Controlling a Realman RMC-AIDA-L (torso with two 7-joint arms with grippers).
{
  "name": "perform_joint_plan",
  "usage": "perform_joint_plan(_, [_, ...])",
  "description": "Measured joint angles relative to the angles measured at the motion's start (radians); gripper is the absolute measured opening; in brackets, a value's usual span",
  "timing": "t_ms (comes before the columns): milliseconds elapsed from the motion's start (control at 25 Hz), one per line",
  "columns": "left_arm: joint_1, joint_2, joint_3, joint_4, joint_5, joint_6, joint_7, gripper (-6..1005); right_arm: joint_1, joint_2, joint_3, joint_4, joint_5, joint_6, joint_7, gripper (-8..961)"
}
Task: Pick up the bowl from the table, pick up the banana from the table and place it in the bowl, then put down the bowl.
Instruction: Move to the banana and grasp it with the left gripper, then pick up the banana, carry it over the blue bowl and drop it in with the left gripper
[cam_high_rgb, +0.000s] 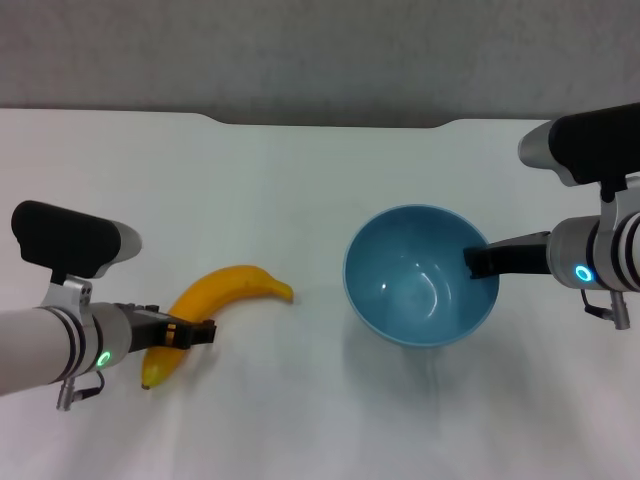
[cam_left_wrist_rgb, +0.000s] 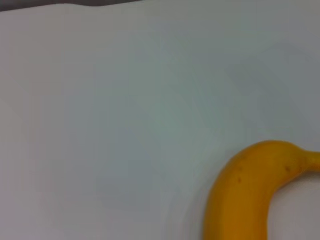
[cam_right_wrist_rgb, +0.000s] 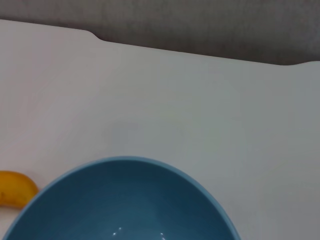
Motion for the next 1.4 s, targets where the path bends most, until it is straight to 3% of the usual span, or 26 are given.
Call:
perform_joint_plan(640, [-0.012,-0.001,-0.002,0.044,0.001,0.036,-0.028,872,-0.003,0.0,-0.01,0.003,0.0,-0.007,-0.001,34])
perform_joint_plan(840, [-0.011,0.0,-0.002,0.044,0.0,0.036,-0.03,668,-0.006,0.0,-0.011,0.01,0.0,-0.009,-0.001,34])
perform_joint_plan(1080, [-0.009,0.0,-0.007,0.043,0.0,0.044,-0.033,496,-0.013,0.0,-0.011,0.01,0.0,-0.01,-0.001,34])
perform_joint_plan(1240, [0.009,0.001,-0.019,0.017,-0.002,0.043,-0.044,499,-0.018,0.0,-0.011,0.01,0.0,-0.01,-0.001,34])
perform_joint_plan(1400, [0.076,0.004,-0.067,-0.119,-0.002,-0.008,-0.046,502,-0.02,-0.001,-0.008,0.003,0.0,-0.01,-0.001,33])
